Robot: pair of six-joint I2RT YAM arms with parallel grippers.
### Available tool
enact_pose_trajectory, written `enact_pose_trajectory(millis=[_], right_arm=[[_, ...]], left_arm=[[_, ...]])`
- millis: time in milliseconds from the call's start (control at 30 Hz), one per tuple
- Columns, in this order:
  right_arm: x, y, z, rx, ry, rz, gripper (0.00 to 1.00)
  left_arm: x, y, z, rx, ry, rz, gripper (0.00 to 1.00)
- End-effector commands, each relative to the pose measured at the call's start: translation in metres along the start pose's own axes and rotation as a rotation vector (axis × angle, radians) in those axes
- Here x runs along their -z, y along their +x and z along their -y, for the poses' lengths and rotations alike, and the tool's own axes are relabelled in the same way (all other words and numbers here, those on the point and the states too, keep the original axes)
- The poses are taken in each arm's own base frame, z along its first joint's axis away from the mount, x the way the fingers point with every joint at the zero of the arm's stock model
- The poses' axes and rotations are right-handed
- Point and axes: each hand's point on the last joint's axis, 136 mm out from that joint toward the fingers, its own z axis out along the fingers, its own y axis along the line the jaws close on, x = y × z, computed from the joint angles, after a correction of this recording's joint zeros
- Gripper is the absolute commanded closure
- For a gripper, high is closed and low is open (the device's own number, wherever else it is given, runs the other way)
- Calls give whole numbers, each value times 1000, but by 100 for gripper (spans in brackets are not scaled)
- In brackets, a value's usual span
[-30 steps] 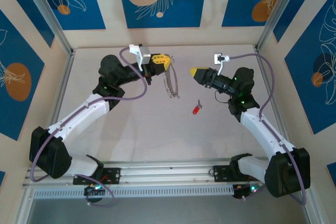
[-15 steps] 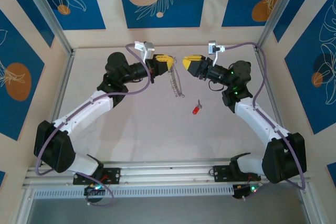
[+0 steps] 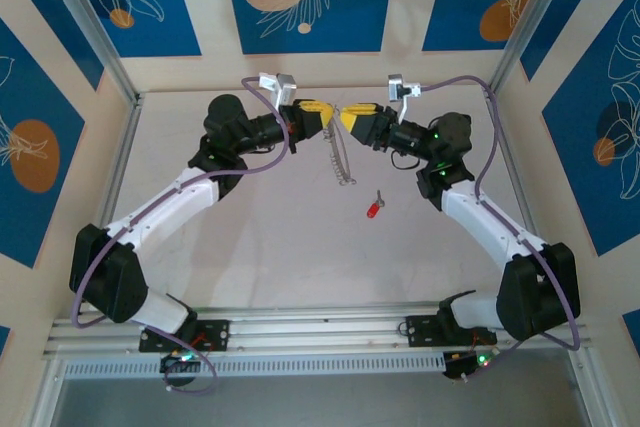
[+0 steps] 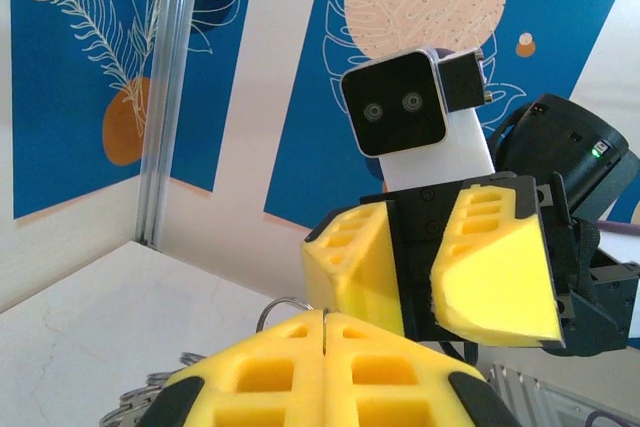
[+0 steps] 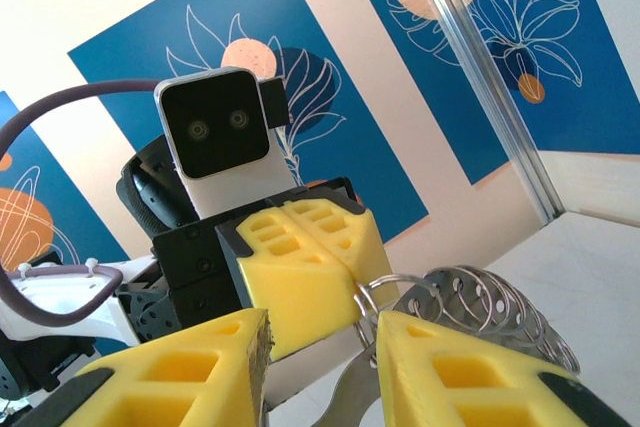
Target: Put the keys on the keyring
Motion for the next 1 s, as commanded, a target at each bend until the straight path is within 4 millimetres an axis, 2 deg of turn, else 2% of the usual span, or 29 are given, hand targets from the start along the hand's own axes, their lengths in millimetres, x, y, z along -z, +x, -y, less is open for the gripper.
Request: enact_pose_trajectory(millis=[0,333,600,833,967], right_arm=[[-6,-10,-11,37,-43,13,66],[-3,-8,-1,22,-16,20,68],[-9,-3,1,9,-37,-3,68],[-10,-4,1,14,-43,-3,81],[-10,-6,-1,22,-46,2,82]], left_arm=[[-3,-21,15,-30,46,38,100],[-2,-24,18,-30,56,38,100],[-3,-27,20,-22,75,42,100],[-4,-26,21,-14,84,37,100],[-5,-24,21,-9,91,32,100]])
